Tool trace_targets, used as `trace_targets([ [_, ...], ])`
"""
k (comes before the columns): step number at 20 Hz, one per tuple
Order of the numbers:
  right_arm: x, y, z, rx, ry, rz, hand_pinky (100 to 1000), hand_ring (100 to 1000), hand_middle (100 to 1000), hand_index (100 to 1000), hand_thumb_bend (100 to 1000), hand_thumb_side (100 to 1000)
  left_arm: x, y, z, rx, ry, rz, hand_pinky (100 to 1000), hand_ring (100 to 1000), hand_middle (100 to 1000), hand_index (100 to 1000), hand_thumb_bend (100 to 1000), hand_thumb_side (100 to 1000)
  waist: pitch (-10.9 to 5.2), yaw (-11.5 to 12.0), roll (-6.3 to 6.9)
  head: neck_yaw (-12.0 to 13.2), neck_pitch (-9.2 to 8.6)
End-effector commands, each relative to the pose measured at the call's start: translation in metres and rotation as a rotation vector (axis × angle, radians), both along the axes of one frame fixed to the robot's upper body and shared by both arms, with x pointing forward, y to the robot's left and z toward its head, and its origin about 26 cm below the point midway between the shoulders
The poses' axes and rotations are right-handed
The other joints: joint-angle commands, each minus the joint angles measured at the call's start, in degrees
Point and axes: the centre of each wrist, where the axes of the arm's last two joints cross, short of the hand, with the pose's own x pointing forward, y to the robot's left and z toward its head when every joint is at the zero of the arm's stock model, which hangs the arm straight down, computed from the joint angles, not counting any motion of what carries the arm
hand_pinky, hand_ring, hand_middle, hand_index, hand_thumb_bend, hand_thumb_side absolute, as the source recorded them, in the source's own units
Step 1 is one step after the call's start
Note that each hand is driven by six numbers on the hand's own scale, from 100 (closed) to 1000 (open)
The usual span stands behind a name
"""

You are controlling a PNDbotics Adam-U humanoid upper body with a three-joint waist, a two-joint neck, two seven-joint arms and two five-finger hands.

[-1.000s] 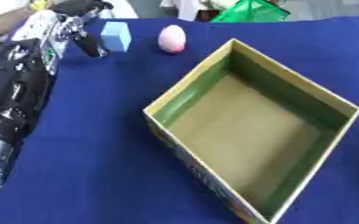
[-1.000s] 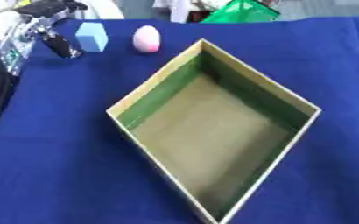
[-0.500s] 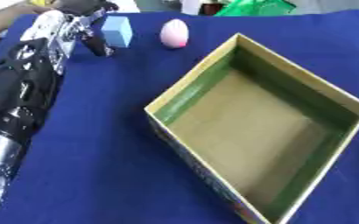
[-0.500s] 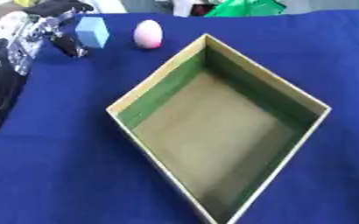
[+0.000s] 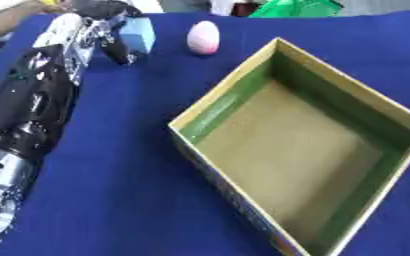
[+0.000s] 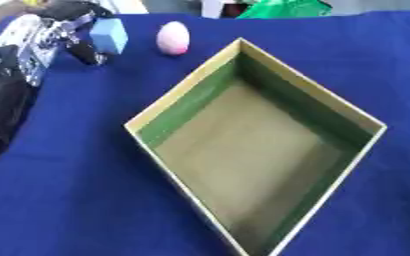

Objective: Pick up objects on the table and place them in the box.

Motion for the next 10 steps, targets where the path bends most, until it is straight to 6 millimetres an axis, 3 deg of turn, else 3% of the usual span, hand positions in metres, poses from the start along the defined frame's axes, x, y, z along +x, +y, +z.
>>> trace_targets([
  [1,-0.0050,-0.0067,0.0135,-0.021,-0.034,-0.016,777,916,564,822,566,1000,-0.0036,0.0047,0.0155,-0.002,-0.032,-0.003,693,793,801,887,294,100,-1.49,0.02,-0.15,0.21,-0.55],
  [10,-0.0051,-0.0072,0.0107,-0.014,-0.030,-0.020,777,916,564,822,568,1000,-0.0037,0.0047,0.0155,0.000,-0.032,-0.002,644,741,749,845,235,100,-2.12,0.02,-0.11,0.20,-0.32],
])
